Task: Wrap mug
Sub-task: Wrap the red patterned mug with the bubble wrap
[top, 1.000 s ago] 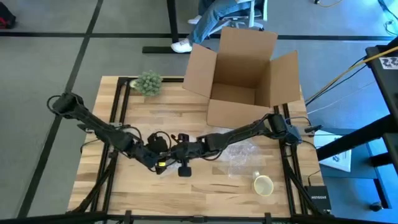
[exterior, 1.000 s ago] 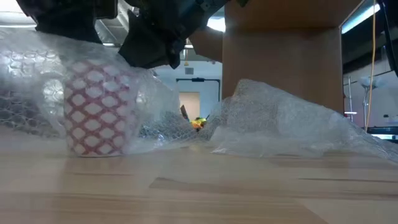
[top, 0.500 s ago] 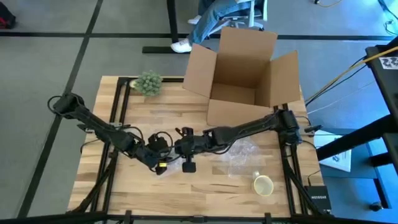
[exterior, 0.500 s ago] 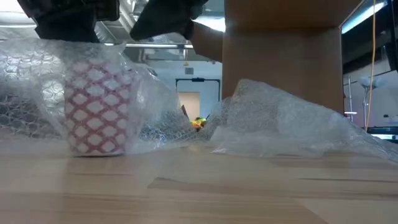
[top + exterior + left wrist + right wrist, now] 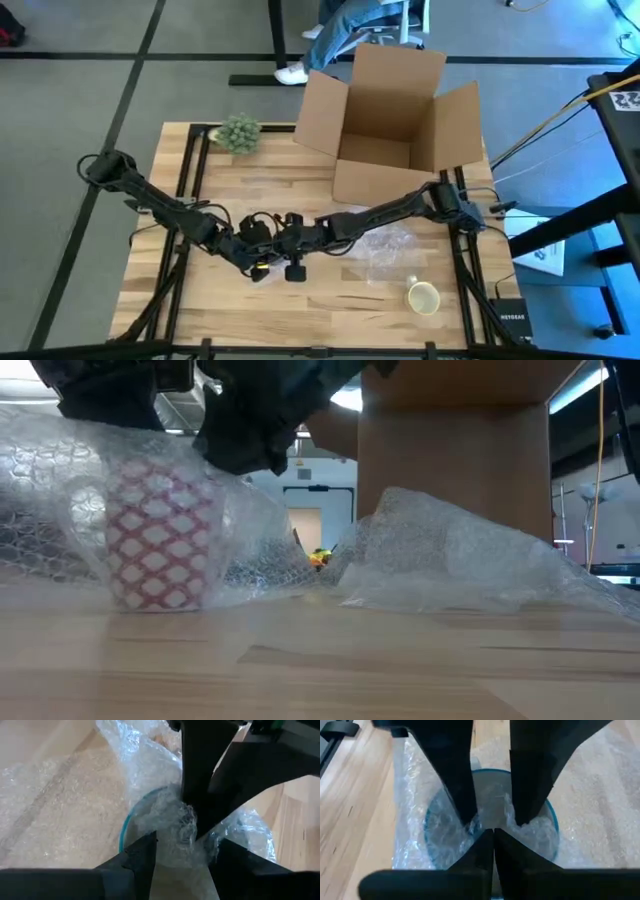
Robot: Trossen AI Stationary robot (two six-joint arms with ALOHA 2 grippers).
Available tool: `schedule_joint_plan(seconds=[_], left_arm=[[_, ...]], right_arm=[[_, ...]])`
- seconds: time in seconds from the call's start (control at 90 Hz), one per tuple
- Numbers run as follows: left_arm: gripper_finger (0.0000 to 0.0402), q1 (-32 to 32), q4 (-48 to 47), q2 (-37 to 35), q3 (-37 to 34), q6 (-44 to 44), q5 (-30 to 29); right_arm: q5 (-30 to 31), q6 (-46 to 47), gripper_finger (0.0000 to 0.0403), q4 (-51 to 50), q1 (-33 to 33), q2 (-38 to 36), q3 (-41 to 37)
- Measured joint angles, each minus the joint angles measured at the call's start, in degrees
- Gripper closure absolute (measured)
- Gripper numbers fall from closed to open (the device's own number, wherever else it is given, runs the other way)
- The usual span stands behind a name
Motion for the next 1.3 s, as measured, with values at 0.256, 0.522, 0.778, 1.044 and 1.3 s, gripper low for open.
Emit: schedule_joint_plan(seconds=[0.256, 0.522, 0.778, 1.044, 1.3], left_arm=[[0.0255, -0.7, -11.1, -4.9, 7.0, -0.5, 1.4], [0.0255, -4.0, -6.7, -4.7, 7.7, -3.6, 6.0], [0.0255, -3.4, -8.1, 1.6, 7.8, -4.5, 0.7], [0.0255, 0.4, -11.6, 3.9, 7.8, -4.6, -1.6], [0.0255, 1.0, -11.3, 7.5, 8.0, -3.5, -2.0]], right_arm=[[0.1, 0.1, 0.0402, 0.5, 0.0, -0.2, -0.2], [0.2, 0.0, 0.0402, 0.6, -0.1, -0.2, -0.2], [0.3, -0.2, 0.0402, 0.5, 0.0, -0.2, -0.3], [0.4, -0.2, 0.0402, 0.2, 0.1, -0.2, -0.3], [0.2, -0.4, 0.0402, -1.0, 0.2, -1.1, -0.5]])
